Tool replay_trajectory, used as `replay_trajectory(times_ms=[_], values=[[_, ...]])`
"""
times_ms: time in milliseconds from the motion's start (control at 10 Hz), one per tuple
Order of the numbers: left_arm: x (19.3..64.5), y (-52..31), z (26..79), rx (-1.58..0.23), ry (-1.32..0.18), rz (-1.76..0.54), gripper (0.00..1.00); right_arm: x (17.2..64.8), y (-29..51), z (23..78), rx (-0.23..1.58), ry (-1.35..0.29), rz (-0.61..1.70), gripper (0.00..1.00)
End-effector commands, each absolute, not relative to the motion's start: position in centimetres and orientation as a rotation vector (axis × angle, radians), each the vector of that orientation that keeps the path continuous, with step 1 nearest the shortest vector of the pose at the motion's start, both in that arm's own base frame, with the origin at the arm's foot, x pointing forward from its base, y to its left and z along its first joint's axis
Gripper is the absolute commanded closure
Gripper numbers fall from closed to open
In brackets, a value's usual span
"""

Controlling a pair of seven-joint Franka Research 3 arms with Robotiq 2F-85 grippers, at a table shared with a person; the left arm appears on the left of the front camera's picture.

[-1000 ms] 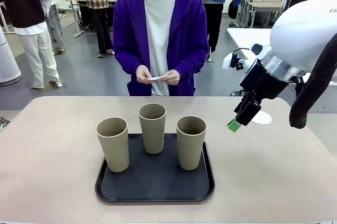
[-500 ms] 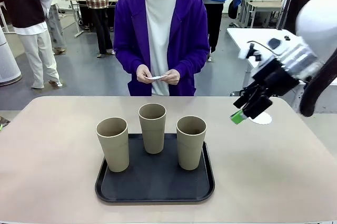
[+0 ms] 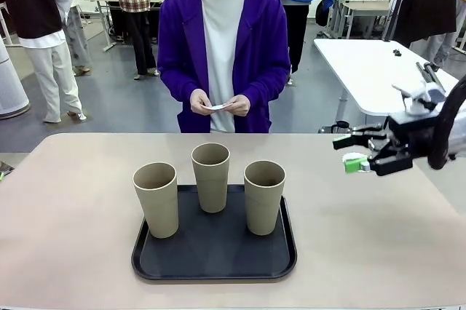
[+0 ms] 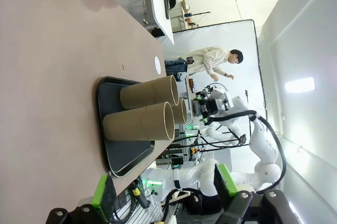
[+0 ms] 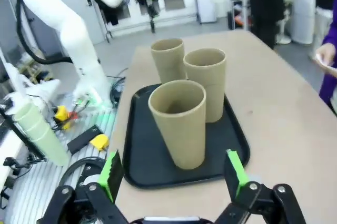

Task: Place coasters on the table and set cups on them.
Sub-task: Pick up one Reusable plastic cup and place it on a coaster set by the human.

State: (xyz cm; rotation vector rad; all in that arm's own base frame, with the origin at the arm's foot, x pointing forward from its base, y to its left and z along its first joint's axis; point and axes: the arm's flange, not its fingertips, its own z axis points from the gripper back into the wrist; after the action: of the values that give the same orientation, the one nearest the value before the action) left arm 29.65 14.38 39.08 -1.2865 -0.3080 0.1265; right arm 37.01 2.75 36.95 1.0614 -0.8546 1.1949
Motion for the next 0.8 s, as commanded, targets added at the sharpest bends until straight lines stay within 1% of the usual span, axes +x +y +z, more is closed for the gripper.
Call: replay_trajectory(times_ms=[0, 100, 200, 500, 700], values=[[29.6, 14.4, 39.1, -1.297, -0.323, 0.117, 0.00, 38.2, 4.4, 33.5, 1.060, -0.811, 1.221, 0.00], [29.6, 14.4, 39.1, -1.297, -0.323, 0.117, 0.00, 38.7, 4.9, 32.1, 1.063, -0.815, 1.234, 0.00], [29.6, 14.4, 39.1, -1.297, -0.323, 0.117, 0.00, 38.8, 5.4, 31.2, 1.053, -0.855, 1.245, 0.00], [29.6, 14.4, 39.1, -1.297, -0.323, 0.117, 0.00, 38.9, 6.8, 29.5, 0.978, -0.946, 1.313, 0.00], [29.6, 14.4, 39.1, -1.297, -0.323, 0.117, 0.00, 39.3, 7.5, 28.7, 0.973, -0.941, 1.297, 0.00]])
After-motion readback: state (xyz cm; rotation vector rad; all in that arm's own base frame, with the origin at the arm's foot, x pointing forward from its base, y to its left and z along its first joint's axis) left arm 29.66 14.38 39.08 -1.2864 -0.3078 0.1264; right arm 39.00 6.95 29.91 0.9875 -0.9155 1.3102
